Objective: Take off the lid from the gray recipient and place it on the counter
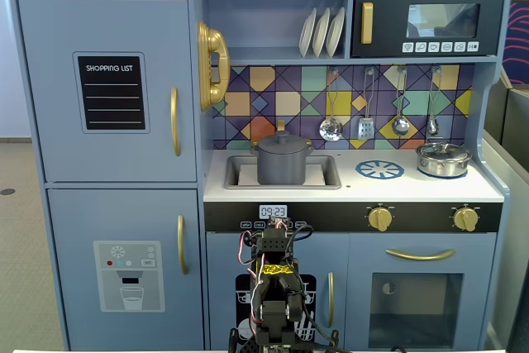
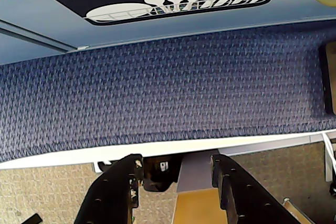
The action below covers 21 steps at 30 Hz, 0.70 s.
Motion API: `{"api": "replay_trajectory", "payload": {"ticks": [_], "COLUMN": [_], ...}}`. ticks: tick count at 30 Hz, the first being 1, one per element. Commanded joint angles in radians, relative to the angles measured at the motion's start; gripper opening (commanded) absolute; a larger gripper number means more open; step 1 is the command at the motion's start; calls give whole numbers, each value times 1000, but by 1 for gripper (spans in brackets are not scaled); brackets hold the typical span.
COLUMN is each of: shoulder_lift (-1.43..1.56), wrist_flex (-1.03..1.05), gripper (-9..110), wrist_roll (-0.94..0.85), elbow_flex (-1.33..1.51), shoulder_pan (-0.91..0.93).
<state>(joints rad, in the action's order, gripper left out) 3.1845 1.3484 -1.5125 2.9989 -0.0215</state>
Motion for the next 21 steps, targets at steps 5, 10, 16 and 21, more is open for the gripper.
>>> {"api": "replay_trajectory", "payload": {"ticks": [5, 10, 16, 21], "shoulder_lift": [-5, -5, -6, -58], "wrist_flex": [181, 181, 83, -232], "gripper": [0, 0, 0, 0], "wrist_roll": [-2, -2, -3, -92], "elbow_flex": [3, 3, 0, -91], "shoulder_pan": [6, 6, 37, 115]}}
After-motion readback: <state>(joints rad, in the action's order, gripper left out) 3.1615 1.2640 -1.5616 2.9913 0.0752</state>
